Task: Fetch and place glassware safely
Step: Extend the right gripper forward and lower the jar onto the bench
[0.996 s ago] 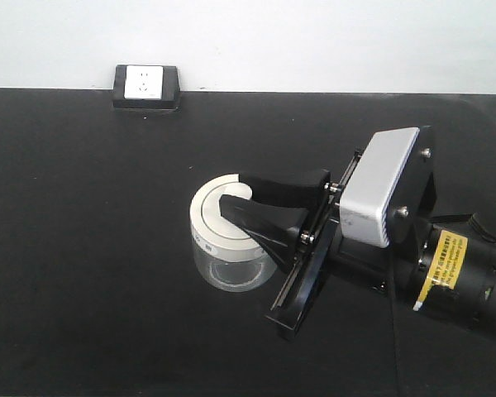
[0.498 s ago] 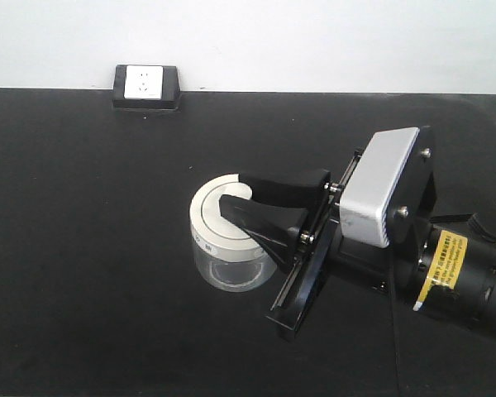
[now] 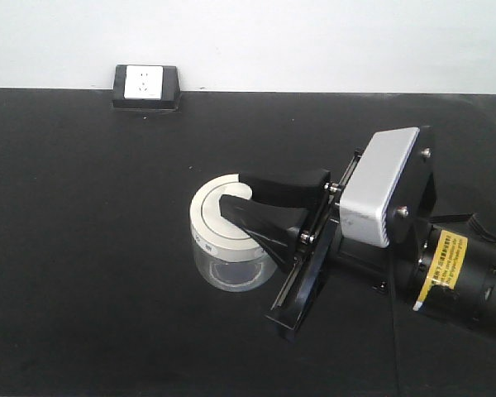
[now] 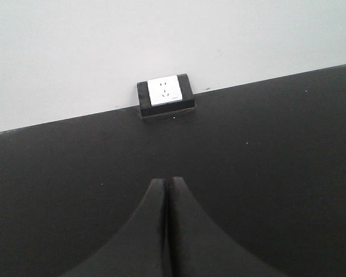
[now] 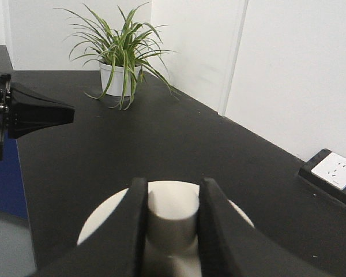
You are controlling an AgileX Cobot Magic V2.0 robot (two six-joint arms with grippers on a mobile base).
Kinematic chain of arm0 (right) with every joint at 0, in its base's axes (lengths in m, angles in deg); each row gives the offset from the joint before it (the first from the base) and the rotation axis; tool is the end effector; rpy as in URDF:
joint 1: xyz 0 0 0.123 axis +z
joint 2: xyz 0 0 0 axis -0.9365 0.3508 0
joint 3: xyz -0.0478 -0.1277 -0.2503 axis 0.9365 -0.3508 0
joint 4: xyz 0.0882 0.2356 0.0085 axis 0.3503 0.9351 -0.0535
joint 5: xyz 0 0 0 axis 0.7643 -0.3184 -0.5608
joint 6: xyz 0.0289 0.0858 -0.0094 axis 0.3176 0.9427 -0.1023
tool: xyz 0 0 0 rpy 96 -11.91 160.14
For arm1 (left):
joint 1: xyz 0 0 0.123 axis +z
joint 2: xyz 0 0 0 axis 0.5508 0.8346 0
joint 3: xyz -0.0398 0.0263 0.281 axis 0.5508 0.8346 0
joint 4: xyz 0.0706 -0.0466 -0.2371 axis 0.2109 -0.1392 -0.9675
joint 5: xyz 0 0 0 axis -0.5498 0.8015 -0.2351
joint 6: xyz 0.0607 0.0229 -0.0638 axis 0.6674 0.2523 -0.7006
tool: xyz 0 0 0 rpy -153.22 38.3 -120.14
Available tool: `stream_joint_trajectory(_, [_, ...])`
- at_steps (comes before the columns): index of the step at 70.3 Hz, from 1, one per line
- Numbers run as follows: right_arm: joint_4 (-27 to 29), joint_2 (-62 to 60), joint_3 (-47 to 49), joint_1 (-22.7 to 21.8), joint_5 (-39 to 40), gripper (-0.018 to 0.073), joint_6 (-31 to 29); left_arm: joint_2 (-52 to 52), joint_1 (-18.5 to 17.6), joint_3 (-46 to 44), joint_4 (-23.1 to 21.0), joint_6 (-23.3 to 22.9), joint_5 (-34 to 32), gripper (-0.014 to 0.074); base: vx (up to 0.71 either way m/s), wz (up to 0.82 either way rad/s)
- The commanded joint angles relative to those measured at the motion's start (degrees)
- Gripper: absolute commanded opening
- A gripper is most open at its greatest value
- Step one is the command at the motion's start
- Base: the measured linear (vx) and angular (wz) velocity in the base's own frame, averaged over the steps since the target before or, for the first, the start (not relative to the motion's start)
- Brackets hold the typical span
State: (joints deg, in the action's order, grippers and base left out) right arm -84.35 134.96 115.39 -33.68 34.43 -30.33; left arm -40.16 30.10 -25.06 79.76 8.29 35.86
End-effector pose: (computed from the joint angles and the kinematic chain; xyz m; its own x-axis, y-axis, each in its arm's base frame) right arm 0.1758 0.1711 0.3178 0.1043 -0.0914 -0.9903 -0.8520 0.5055 -0.1363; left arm 0.1230 -0.0079 0.2722 -0.1205 0.1646 -0.9790 0.0866 0.9841 0.1548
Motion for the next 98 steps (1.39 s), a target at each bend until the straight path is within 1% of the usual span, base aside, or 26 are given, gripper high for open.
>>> stream_joint_trajectory(1, [3.3,-1.5,1.8,-0.1,2.7,-0.0004,-0.2,-0.1,-0.3,-1.5,-0.4,-0.5,-4.0,-0.0007,0.00,0.00])
stream_joint_trajectory(5, [5.0,-1.5,1.8,-0.1,0.9,-0.0004,-0.2,-0.1,-0.3,-1.5,-0.4,-0.5,-4.0,-0.0007,0.00,0.00])
stream_joint_trajectory(11, [9.7,-0.9,2.0,-0.2,-1.8,-0.0004,-1.8,-0.1,-0.3,-1.5,-0.4,-0.5,-4.0,-0.0007,0.00,0.00])
stream_joint_trajectory(22, [16.9,1.7,2.0,-0.3,-1.1,-0.0001,-11.0,-0.1,-0.3,-1.5,-0.4,-0.5,-4.0,-0.0007,0.00,0.00])
stream_joint_trajectory(25, [20.0,2.8,2.0,-0.3,-0.5,-0.0001,-13.9,-0.1,-0.3,-1.5,-0.4,-0.5,-4.0,-0.0007,0.00,0.00])
stream_joint_trajectory(33, [26.7,6.0,2.0,-1.0,2.1,-0.0001,-18.9,-0.1,-0.3,-1.5,-0.4,-0.5,-4.0,-0.0007,0.00,0.00])
stream_joint_trajectory(39, [27.6,8.5,2.0,-3.1,6.0,-0.0001,-19.8,-0.1,-0.3,-1.5,-0.4,-0.5,-4.0,-0.0007,0.00,0.00])
stream_joint_trajectory(41, [27.6,9.6,2.0,-4.5,7.5,-0.0001,-19.6,-0.1,-0.3,-1.5,-0.4,-0.5,-4.0,-0.0007,0.00,0.00])
stream_joint_trajectory(47, [27.6,12.3,2.0,-8.1,11.6,-0.0001,-17.8,-0.1,-0.3,-1.5,-0.4,-0.5,-4.0,-0.0007,0.00,0.00])
stream_joint_trajectory(53, [26.6,14.6,2.1,-11.9,15.1,-0.0001,-15.8,-0.1,-0.3,-1.5,-0.4,-0.5,-4.0,-0.0007,0.00,0.00])
stream_joint_trajectory(57, [25.2,16.4,2.8,-14.4,15.9,-0.0001,-15.4,-0.1,-0.3,-1.5,-0.4,-0.5,-4.0,-0.0007,0.00,0.00])
stream_joint_trajectory(64, [19.9,19.4,5.7,-18.3,15.6,-0.0001,-14.5,-0.1,-0.3,-1.5,-0.4,-0.5,-4.0,-0.0007,0.00,0.00])
stream_joint_trajectory(71, [14.3,22.8,10.2,-20.7,15.6,-0.0001,-10.1,-0.1,-0.3,-1.5,-0.4,-0.5,-4.0,-0.0007,0.00,0.00])
stream_joint_trajectory(78, [7.6,26.2,15.9,-22.1,15.6,-0.0001,-5.1,-0.1,-0.3,-1.5,-0.4,-0.5,-4.0,-0.0007,0.00,0.00])
stream_joint_trajectory(79, [6.1,26.7,16.6,-22.3,15.6,-0.0001,-4.6,-0.1,-0.3,-1.5,-0.4,-0.5,-4.0,-0.0007,0.00,0.00])
stream_joint_trajectory(85, [1.6,29.5,20.4,-22.4,15.7,-0.0001,-2.3,-0.1,-0.3,-1.5,-0.4,-0.5,-4.0,-0.0007,0.00,0.00])
stream_joint_trajectory(90, [-0.4,32.0,23.0,-22.4,16.5,-0.0001,-1.7,-0.1,-0.3,-1.5,-0.4,-0.5,-4.0,-0.0007,0.00,0.00])
stream_joint_trajectory(98, [-0.8,36.3,25.4,-22.4,19.7,-0.0001,-2.3,-0.1,-0.3,-1.5,-0.4,-0.5,-4.0,-0.0007,0.00,0.00])
